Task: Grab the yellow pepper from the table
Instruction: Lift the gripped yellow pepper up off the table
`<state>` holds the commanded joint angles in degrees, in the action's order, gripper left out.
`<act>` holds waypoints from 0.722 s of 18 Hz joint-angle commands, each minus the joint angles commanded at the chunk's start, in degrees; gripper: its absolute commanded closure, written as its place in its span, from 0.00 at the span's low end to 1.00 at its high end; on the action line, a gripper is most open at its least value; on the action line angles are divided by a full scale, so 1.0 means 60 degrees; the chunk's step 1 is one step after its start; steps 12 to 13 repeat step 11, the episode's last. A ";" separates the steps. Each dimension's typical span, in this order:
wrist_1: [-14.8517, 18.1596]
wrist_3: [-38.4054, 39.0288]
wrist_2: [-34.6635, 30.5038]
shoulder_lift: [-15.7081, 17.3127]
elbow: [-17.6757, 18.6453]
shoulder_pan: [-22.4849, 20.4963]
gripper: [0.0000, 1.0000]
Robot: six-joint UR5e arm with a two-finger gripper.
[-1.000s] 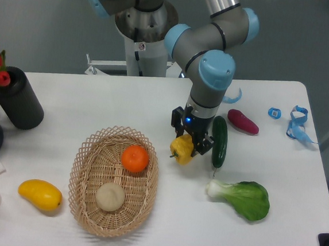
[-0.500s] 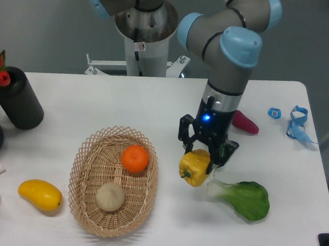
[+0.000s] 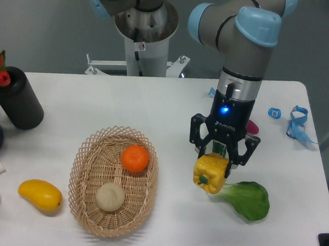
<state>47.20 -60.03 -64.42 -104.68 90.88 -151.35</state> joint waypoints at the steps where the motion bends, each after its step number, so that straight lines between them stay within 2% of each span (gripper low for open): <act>1: 0.0000 0.0000 0.0000 0.0000 -0.0015 0.0000 0.62; 13: 0.0000 0.0000 0.0000 0.0015 -0.0059 -0.0029 0.62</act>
